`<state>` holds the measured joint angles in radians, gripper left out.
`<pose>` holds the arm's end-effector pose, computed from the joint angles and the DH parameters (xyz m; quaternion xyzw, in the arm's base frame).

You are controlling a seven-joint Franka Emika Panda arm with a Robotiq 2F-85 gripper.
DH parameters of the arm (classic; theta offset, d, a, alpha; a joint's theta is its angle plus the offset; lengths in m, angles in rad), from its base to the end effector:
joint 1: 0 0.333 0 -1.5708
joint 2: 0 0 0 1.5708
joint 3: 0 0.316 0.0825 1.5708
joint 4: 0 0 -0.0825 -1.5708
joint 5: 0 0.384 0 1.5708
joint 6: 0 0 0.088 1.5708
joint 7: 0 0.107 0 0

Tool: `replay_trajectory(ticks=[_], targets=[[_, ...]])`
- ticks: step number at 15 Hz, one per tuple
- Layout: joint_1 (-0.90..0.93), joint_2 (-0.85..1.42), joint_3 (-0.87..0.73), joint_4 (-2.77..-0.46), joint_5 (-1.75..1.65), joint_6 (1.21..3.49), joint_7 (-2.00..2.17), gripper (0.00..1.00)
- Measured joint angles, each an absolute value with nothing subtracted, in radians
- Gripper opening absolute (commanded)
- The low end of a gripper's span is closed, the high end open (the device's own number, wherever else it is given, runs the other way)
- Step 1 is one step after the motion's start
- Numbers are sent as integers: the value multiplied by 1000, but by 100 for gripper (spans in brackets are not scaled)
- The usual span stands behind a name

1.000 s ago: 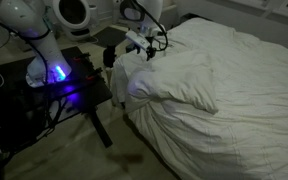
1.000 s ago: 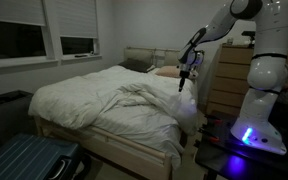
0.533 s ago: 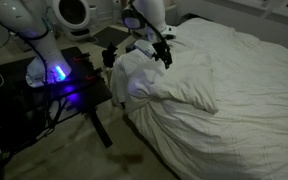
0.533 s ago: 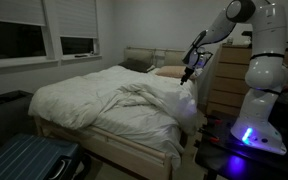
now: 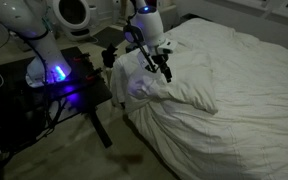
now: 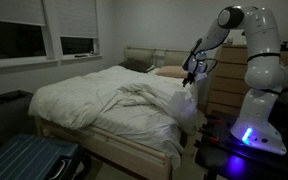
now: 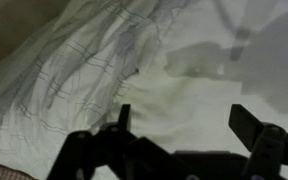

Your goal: Spread the bed fully

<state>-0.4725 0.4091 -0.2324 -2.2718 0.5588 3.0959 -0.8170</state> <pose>0.3985 -0.3965 0.2248 0.9566 -0.1950 0.1754 0.1267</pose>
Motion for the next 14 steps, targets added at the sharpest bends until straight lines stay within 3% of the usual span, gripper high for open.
replay_trajectory(ticks=[7, 14], targets=[[-496, 523, -308, -2168, 583, 2990, -594, 100], [-706, 581, -131, -2009, 663, 2746, -590, 100]])
